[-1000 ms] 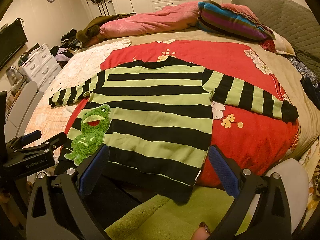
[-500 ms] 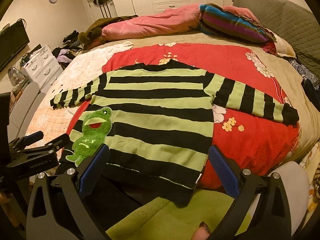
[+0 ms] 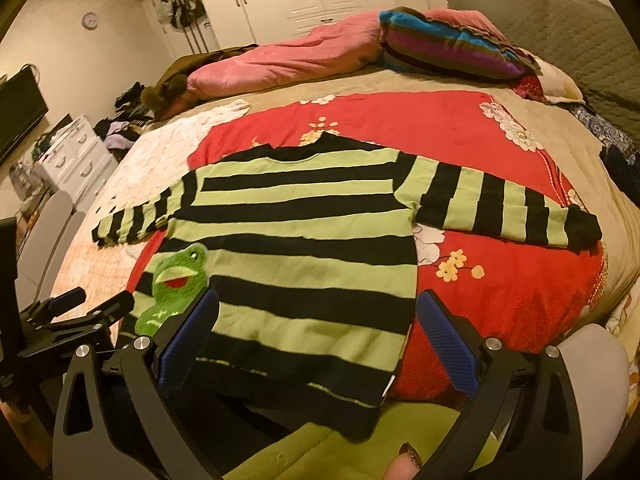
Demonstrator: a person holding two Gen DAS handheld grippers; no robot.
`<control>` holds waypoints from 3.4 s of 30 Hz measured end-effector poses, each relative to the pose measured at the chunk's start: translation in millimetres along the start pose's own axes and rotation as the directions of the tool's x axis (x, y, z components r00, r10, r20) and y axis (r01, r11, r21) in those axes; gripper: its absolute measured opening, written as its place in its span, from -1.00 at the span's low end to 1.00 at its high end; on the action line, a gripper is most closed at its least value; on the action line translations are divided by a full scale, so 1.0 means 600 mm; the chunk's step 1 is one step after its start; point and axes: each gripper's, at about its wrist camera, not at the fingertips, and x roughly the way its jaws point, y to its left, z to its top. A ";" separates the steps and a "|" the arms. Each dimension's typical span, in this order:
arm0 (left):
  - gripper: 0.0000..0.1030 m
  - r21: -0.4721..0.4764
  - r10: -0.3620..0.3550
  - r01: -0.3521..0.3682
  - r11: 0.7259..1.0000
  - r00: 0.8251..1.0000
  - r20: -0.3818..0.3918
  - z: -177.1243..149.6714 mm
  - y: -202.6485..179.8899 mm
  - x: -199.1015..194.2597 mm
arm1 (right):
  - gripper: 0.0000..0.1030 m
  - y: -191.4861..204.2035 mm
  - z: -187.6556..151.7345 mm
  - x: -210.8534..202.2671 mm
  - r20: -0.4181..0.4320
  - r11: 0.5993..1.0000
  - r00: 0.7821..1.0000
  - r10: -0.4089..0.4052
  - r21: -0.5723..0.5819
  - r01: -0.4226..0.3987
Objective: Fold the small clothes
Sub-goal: 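Reach the right gripper to the black sleeve cuff and close on it, then carry the held sleeve across the sweater body with the right gripper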
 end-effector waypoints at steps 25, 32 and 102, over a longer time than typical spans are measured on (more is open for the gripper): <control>0.82 -0.002 -0.020 0.020 1.000 1.000 0.012 0.122 -0.077 0.107 | 0.92 -0.226 0.094 0.089 0.050 0.962 0.973 -0.225 0.170 0.214; 0.82 -0.009 -0.022 0.022 1.000 1.000 -0.008 0.143 -0.096 0.154 | 0.92 -0.362 0.102 0.101 0.042 0.883 0.917 -0.397 0.289 0.369; 0.82 -0.198 0.054 -0.036 0.979 0.995 0.086 0.126 0.013 0.284 | -0.94 -0.031 0.288 0.254 0.037 0.948 0.949 0.312 0.052 -0.314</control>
